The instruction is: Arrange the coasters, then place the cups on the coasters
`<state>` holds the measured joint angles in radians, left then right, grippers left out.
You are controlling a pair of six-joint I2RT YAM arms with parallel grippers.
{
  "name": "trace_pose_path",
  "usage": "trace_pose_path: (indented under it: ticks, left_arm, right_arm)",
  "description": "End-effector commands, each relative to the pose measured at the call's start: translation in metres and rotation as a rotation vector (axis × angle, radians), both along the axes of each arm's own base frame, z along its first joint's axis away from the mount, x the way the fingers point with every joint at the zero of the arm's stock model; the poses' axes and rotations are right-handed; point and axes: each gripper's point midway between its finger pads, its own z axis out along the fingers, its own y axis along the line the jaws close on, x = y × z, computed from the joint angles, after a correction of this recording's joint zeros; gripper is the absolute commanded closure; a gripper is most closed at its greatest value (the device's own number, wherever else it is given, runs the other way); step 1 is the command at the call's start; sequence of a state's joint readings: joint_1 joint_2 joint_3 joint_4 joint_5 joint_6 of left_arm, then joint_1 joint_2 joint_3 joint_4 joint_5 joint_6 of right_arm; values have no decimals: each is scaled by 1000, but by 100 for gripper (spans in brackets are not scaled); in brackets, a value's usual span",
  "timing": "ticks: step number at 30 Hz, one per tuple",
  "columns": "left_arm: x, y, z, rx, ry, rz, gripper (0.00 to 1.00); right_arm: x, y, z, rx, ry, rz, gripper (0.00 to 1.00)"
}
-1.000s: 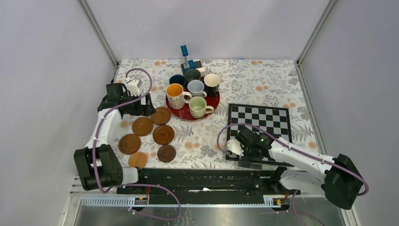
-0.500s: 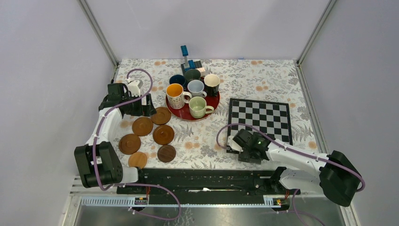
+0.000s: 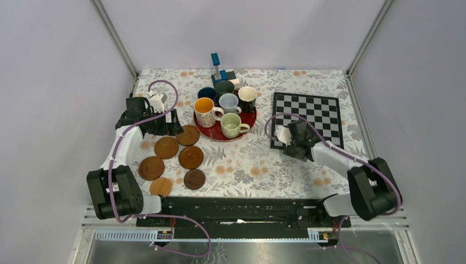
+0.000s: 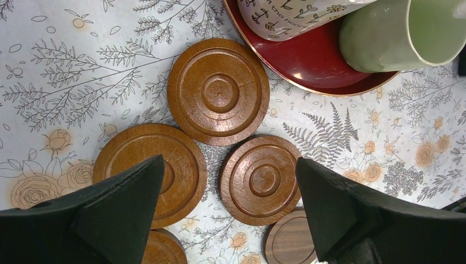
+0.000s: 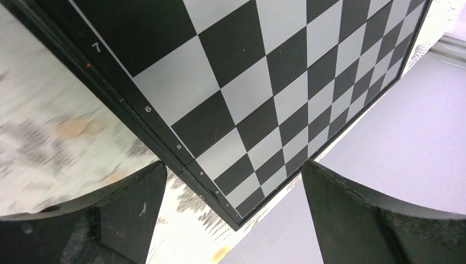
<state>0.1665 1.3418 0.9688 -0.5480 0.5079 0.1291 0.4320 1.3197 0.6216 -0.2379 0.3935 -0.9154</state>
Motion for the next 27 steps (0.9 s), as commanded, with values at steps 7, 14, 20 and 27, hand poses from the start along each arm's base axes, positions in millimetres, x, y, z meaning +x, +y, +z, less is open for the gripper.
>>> trace_pose_path:
  ticks: [7, 14, 20, 27]
  left_arm:
    - [12, -2, 23, -2, -78, -13, 1]
    - [12, 0, 18, 18, -73, -20, 1]
    - [7, 8, 20, 109, -70, -105, 1]
    - [-38, 1, 8, 248, -36, -472, 1]
  right_arm:
    - [134, -17, 22, 41, -226, -40, 0]
    - [179, -44, 33, 23, -257, -89, 0]
    - [140, -23, 51, 157, -120, -74, 0]
    - [66, 39, 74, 542, 107, -84, 0]
